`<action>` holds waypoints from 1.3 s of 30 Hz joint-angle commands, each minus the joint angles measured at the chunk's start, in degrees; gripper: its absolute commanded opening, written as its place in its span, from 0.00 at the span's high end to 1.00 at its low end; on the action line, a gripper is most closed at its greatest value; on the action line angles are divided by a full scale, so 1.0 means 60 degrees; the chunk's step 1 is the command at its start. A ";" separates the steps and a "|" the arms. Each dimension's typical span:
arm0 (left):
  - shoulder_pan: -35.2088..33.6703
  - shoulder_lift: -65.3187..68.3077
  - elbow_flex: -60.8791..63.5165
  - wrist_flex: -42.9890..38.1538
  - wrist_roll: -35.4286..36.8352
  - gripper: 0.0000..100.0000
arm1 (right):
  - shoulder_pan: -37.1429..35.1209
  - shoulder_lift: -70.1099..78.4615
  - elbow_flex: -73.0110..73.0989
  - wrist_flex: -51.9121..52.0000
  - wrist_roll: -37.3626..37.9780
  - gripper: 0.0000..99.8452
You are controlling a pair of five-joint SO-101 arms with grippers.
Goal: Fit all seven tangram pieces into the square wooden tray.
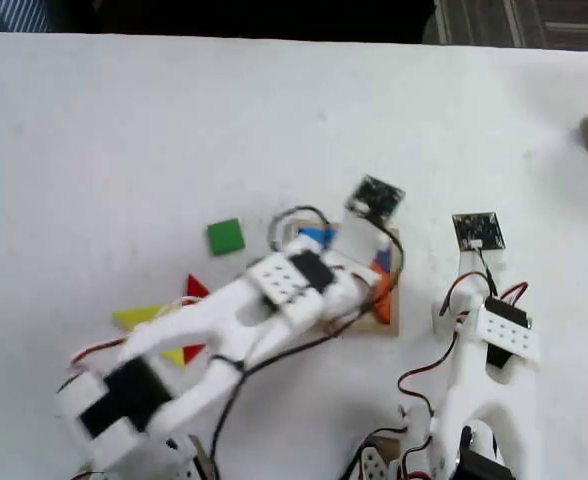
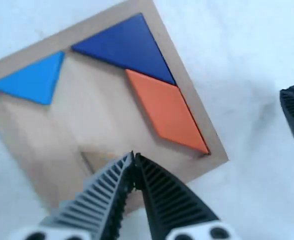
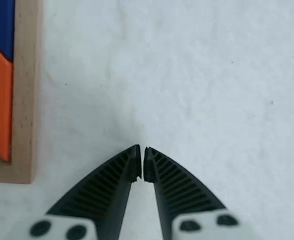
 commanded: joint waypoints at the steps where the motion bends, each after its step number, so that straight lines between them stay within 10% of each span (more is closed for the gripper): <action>1: -0.0886 -0.1590 0.0864 -0.0147 -0.0967 0.97 | -0.0095 -0.0286 -0.0029 0.0168 0.0088 0.98; 21: -0.0505 0.2703 -0.1304 -0.0103 -0.0747 0.98 | -0.0095 -0.0286 -0.0029 0.0168 0.0088 0.98; 39: -0.0974 -0.0037 -0.0718 -0.0132 -0.0718 0.98 | -0.0110 -0.0286 -0.0029 0.0168 0.0088 0.98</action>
